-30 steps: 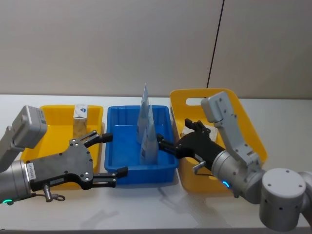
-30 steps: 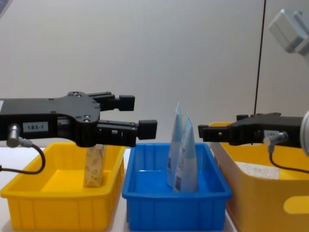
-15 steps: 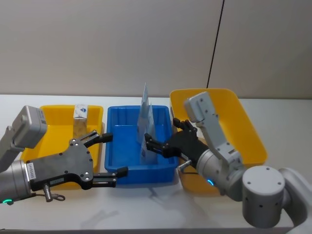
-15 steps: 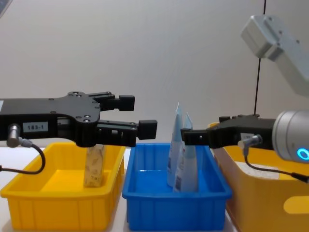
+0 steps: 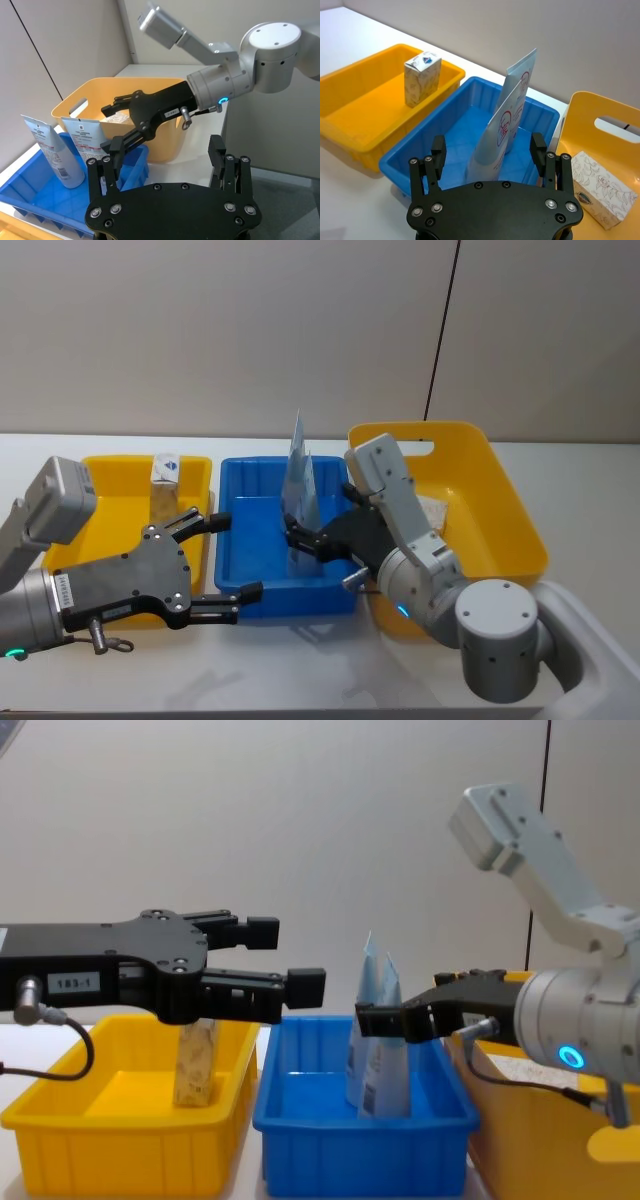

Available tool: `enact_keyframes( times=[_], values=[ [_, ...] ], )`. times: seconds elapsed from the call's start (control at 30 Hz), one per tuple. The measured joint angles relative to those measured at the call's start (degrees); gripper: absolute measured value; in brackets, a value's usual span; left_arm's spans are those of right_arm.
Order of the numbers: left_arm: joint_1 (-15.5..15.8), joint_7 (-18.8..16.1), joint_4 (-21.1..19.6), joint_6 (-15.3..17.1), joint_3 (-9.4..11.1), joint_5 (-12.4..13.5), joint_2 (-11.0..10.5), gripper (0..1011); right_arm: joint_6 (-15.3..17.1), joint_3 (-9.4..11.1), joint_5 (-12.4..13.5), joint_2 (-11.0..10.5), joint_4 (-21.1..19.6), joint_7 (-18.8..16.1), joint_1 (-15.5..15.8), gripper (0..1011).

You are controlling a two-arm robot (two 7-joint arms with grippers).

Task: Bimanual collaborative sorting of washing and personal care products

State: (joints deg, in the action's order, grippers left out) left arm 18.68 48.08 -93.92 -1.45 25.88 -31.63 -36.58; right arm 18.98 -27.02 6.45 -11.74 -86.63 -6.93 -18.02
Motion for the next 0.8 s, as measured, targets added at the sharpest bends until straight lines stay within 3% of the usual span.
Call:
enact_keyframes(
  times=[0.8],
  values=[
    [0.0, 0.0, 0.0, 0.0, 0.0, 0.0, 0.0, 1002, -3.4, -1.3, -3.7, 4.7, 11.3, 1.9, -5.4, 1003]
  ],
)
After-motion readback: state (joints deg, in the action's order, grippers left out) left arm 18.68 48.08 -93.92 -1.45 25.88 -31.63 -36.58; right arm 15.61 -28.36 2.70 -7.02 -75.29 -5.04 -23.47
